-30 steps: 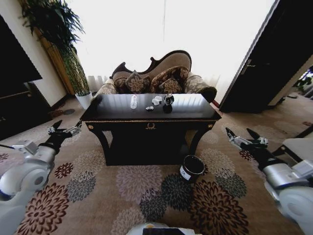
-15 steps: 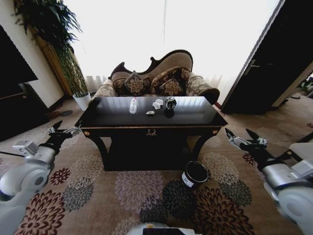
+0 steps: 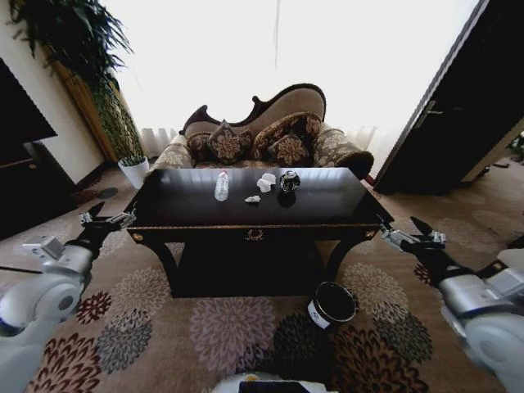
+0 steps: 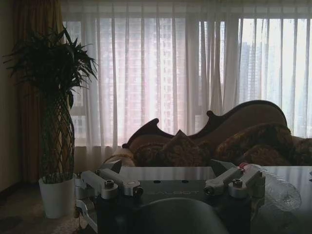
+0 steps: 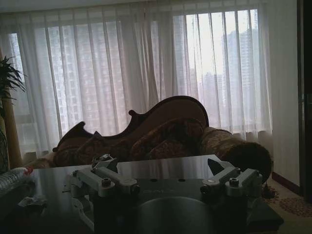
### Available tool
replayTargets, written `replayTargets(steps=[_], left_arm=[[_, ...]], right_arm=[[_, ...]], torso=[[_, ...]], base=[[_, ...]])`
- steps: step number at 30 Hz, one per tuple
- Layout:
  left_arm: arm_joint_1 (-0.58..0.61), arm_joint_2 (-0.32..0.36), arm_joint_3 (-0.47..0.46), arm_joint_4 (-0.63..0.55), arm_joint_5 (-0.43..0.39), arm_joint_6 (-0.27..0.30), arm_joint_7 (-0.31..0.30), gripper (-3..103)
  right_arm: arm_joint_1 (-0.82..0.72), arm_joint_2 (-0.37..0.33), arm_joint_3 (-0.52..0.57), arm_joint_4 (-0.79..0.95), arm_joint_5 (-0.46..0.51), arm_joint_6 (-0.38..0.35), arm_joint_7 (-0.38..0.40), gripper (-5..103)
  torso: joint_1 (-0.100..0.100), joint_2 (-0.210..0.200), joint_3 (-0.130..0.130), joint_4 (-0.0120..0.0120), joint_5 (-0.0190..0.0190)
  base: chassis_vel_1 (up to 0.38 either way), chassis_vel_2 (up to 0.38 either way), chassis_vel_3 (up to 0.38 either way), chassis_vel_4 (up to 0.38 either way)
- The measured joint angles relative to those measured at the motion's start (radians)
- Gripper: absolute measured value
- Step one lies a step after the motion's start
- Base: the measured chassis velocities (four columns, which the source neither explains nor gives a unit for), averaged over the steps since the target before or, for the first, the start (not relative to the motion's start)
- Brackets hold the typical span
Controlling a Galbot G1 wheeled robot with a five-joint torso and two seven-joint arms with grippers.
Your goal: Move to the front of the table and place the trash on the table into the trash bin.
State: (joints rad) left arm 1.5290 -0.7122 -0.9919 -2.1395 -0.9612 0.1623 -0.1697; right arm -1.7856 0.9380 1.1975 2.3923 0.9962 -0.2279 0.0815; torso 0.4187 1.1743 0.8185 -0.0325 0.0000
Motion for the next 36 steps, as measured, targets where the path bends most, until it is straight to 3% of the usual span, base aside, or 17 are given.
replayTargets(steps=[10, 23, 28, 30, 32, 36], left_arm=[[-0.022, 0.009, 0.025, 0.006, 0.027, 0.018, -0.017, 100], [-0.134, 0.090, 0.128, 0.061, 0.029, 0.064, -0.070, 100], [-0.262, 0.108, 0.226, 0.101, 0.019, 0.077, -0.105, 100], [-0.378, 0.107, 0.340, 0.118, -0.002, 0.084, -0.132, 100], [-0.414, 0.105, 0.381, 0.121, -0.004, 0.087, -0.140, 100], [-0.559, 0.083, 0.564, 0.141, 0.013, 0.098, -0.167, 100]], right_arm=[[0.003, 0.013, -0.011, 0.004, -0.013, -0.018, 0.024, 100], [0.012, 0.015, -0.038, 0.004, -0.026, -0.016, 0.018, 100], [0.018, 0.015, -0.052, 0.003, -0.028, -0.015, 0.014, 100], [0.019, 0.015, -0.057, 0.004, -0.029, -0.015, 0.014, 100], [0.019, 0.015, -0.057, 0.004, -0.029, -0.015, 0.014, 100], [0.018, 0.016, -0.048, 0.007, -0.027, -0.015, 0.013, 100]], torso=[[0.001, 0.000, 0.000, 0.0001, -0.0001], [0.000, 0.000, 0.000, 0.0001, -0.0001], [0.000, 0.000, 0.000, 0.0002, -0.0001], [0.000, 0.000, 0.000, 0.0001, 0.0001], [0.000, 0.000, 0.000, 0.0000, 0.0000], [0.000, 0.000, 0.000, -0.0001, 0.0001]], base=[[-0.072, 0.067, 0.074, -0.081], [0.000, 0.000, 0.000, 0.000], [0.000, 0.000, 0.000, 0.000], [0.000, 0.000, 0.000, 0.000], [0.000, 0.000, 0.000, 0.000], [0.000, 0.000, 0.000, 0.000]])
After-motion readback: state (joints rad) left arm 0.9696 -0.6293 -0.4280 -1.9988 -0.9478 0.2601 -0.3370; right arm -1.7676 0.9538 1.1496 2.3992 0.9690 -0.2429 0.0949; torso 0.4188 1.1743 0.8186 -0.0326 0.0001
